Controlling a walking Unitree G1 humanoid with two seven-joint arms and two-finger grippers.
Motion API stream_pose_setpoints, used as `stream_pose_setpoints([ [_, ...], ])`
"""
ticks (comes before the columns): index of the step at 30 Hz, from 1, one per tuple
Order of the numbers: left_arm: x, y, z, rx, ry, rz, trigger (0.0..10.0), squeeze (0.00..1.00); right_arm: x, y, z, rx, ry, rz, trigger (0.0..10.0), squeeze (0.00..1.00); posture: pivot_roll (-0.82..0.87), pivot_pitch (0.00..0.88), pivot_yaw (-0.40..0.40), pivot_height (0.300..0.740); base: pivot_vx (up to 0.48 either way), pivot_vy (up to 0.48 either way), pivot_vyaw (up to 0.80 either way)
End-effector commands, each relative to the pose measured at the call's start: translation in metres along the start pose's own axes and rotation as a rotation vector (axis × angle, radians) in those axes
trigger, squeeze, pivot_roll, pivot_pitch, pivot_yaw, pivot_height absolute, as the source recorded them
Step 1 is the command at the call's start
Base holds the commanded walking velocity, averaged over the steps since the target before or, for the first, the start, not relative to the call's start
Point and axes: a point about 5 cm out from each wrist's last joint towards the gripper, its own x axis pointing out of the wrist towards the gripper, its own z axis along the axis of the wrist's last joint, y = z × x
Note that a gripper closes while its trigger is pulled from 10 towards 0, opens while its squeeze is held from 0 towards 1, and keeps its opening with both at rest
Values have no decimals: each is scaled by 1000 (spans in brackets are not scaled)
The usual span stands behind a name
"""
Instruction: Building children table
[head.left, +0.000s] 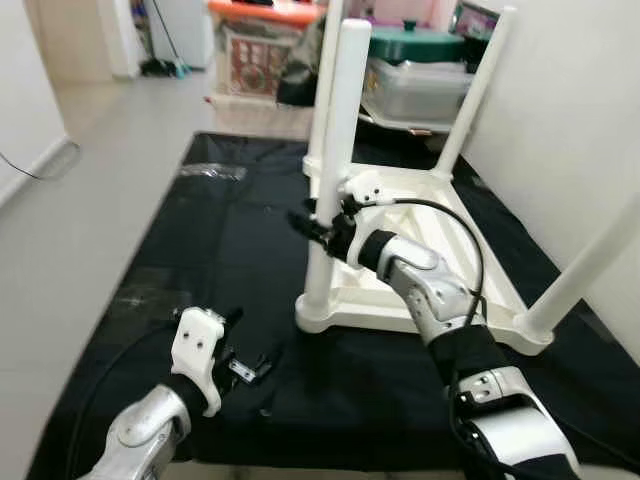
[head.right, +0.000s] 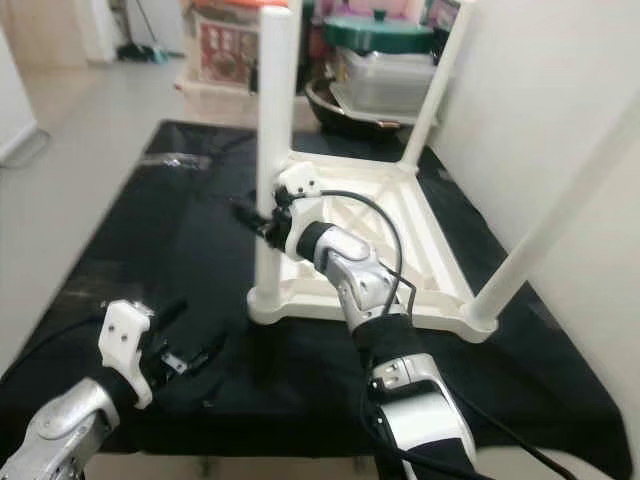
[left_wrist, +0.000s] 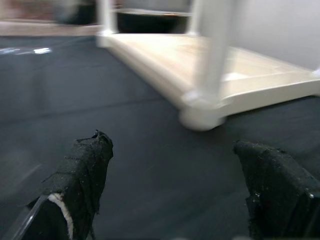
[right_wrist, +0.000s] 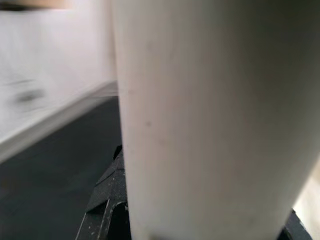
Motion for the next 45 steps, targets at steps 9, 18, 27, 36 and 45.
stream_pose_setpoints([
  [9, 4, -5, 4, -1, -10, -26, 10000, 0, -71, -30, -78, 28, 341, -463, 10000, 0, 106, 0, -117, 740, 0, 0, 0],
  [18, 6, -1, 4, -1, -11, -21, 10000, 0, -45, -12, -19, 81, 61, -92, 10000, 0, 96, 0, -121, 740, 0, 0, 0],
  [27, 6, -2, 2, -8, -15, -12, 10000, 0, -56, -1, 36, -71, -166, 449, 10000, 0, 113, 0, -144, 740, 0, 0, 0],
  [36, 2, -3, 0, -5, -3, -2, 10000, 0, -73, 39, 10, -56, -112, 605, 10000, 0, 115, 0, -132, 740, 0, 0, 0],
  [45, 6, -3, 1, -8, -5, -23, 10000, 0, -66, 64, -1, -48, -118, 440, 10000, 0, 90, 0, -109, 740, 0, 0, 0],
])
